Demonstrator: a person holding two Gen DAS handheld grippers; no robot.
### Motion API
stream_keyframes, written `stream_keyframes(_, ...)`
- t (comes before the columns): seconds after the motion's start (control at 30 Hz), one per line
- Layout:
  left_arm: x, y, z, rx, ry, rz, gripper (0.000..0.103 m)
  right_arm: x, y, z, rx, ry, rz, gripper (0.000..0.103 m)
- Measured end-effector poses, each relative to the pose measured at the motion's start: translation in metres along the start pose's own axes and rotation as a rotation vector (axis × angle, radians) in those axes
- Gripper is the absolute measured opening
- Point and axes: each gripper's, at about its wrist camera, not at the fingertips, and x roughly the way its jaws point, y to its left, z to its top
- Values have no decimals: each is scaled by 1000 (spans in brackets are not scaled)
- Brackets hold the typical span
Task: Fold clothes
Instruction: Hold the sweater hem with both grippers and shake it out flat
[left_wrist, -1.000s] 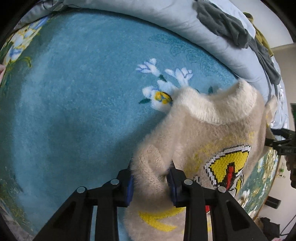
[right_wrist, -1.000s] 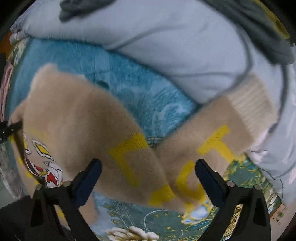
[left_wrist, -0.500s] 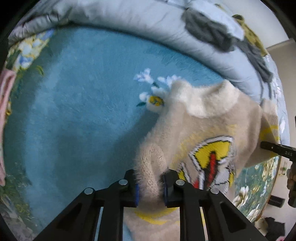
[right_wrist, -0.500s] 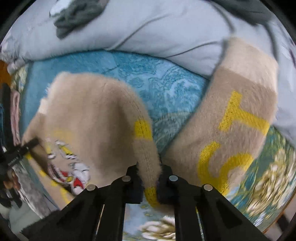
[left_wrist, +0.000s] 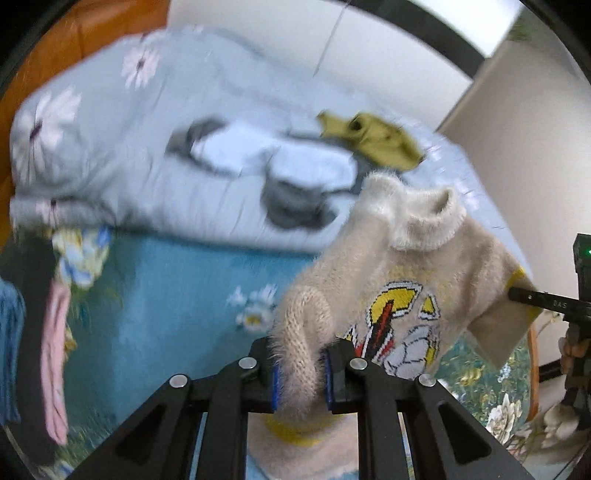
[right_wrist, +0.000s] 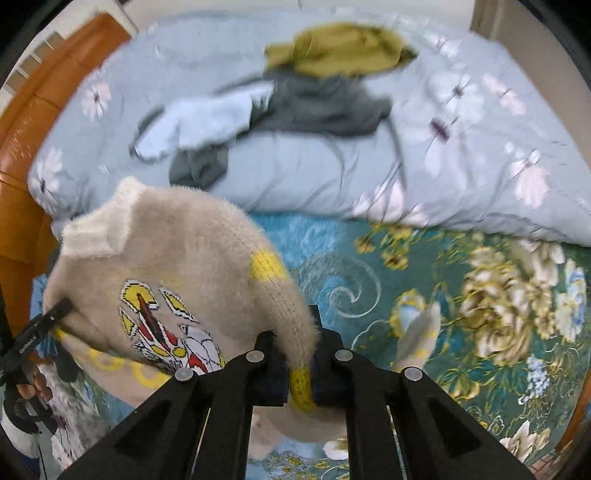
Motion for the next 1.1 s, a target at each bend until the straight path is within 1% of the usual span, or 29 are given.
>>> stream_keyframes(0.13, -43, -17, 4, 69, -95, -36, 17, -55, 3, -13, -2, -127, 12, 8)
stream_keyframes(0.17, -46, -20, 3, 84, -110, -43, 17, -66, 5, -19, -5, -150, 16, 8)
stream_keyframes(0.23, -66, -20, -9, 110, -130, -68, 17, -88, 6, -35, -8, -190, 24, 8)
stream_keyframes(0.33, -85, -33, -25, 134, -130, -81, 17, -112, 7, -63, -4, -212, 42, 8)
stream_keyframes(0.4, -106, -31, -42, 153, -124, -93, 17, -128, 8, -85, 0, -220, 59, 8)
stream_keyframes(0.53, -142, -25, -66, 147, -83, -126, 17, -159, 12, -125, -6, -217, 80, 8)
stream_keyframes(0.67, -190, -27, -71, 177, -76, -148, 17, -196, 19, -155, -2, -205, 116, 8)
stream_keyframes(0.77, -173, -17, -59, 174, -33, -137, 17, -219, 26, -165, -16, -198, 141, 8)
stream_keyframes(0.8, -167, -14, -55, 173, -18, -134, 17, -210, 27, -161, -23, -177, 139, 8)
stream_keyframes(0.87, -156, -8, -46, 171, 11, -127, 17, -190, 27, -152, -38, -133, 134, 8)
stream_keyframes(0.93, -114, 2, -47, 163, 60, -98, 17, -170, 27, -143, -53, -88, 128, 8)
stream_keyframes(1.0, -67, 15, -52, 118, 130, -67, 17, -127, 28, -133, -48, -20, 129, 8)
stream_keyframes(1.1, -13, 28, -59, 81, 198, -34, 17, -72, 27, -124, -20, 54, 117, 8)
